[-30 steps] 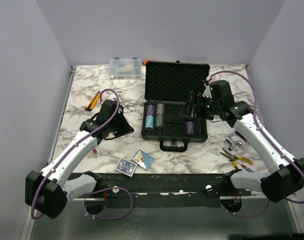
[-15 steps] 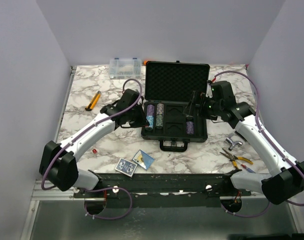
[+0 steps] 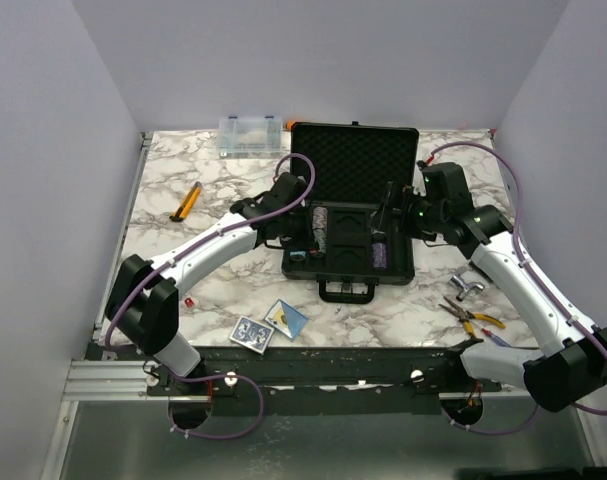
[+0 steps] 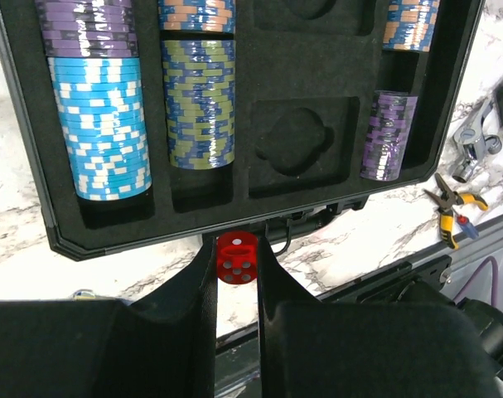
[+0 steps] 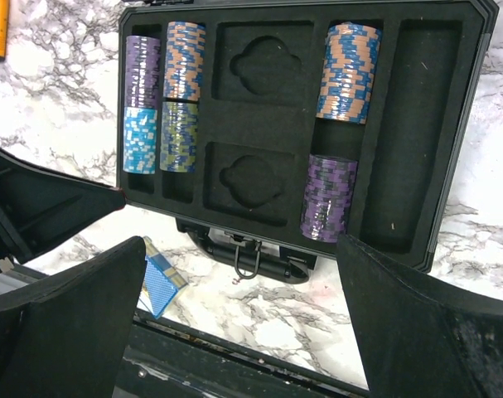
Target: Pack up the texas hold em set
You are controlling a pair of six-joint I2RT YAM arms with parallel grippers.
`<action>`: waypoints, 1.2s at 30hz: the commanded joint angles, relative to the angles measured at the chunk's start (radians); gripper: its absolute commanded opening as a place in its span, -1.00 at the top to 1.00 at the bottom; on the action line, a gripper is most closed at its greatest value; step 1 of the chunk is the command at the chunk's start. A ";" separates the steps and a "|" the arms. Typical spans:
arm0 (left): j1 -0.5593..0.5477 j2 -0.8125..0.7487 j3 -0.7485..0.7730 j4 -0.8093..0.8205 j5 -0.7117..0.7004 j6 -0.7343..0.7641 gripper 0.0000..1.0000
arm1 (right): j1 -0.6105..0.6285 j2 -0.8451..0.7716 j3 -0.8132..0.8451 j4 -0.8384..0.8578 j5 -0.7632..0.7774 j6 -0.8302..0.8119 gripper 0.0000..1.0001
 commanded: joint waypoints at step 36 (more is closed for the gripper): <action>-0.046 0.175 0.042 -0.030 -0.082 0.092 1.00 | 0.003 -0.035 -0.007 -0.077 0.003 -0.020 -1.00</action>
